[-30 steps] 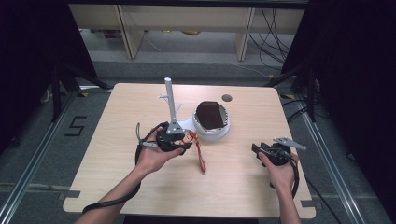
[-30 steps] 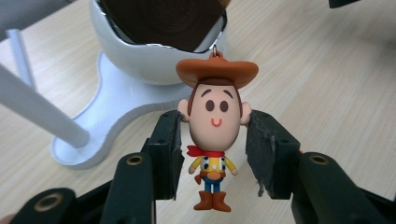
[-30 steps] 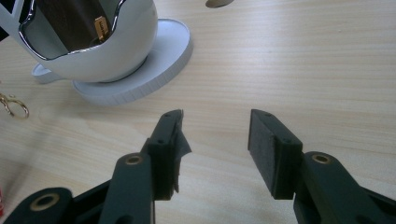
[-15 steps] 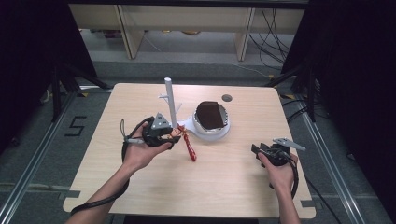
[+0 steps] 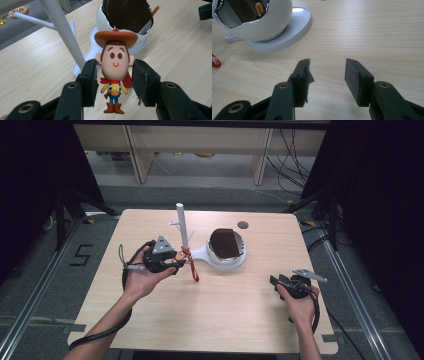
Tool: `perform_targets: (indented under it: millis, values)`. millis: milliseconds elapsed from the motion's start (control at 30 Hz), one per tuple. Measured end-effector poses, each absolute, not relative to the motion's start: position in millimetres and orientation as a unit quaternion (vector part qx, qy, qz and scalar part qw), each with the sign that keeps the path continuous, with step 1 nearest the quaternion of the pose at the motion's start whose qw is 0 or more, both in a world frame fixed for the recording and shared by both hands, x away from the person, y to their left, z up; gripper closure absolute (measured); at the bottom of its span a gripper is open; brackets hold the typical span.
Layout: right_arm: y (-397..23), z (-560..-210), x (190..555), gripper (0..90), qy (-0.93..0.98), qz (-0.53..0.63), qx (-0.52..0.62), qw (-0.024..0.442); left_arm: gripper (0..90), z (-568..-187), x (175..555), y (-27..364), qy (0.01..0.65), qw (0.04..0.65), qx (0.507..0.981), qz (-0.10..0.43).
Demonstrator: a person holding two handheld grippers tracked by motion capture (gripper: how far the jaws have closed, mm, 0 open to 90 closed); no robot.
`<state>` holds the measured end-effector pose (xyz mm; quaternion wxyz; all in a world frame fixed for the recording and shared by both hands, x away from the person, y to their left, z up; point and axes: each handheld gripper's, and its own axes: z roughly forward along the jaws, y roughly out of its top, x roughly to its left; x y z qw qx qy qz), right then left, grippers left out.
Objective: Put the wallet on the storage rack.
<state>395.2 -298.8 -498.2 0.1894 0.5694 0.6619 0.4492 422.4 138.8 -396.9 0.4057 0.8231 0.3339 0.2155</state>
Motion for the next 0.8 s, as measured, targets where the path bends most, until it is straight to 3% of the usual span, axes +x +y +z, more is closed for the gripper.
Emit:
perform_targets:
  millis: [133,200,800]
  values:
    - [-297.9,-497.6,392.9,55.5,0.65,0.44,0.595,0.175,55.7,-393.7,424.9,144.3,0.34,0.41,0.817,0.221]
    - [-302.0,-499.5,395.7,55.5,0.662,0.437,0.578,0.192,55.6,-390.8,425.8,148.2,0.34,0.403,0.82,0.224]
    - [-298.8,-498.2,395.3,54.6,0.661,0.446,0.572,0.193,55.6,-367.9,429.1,172.8,0.366,0.42,0.792,0.249]
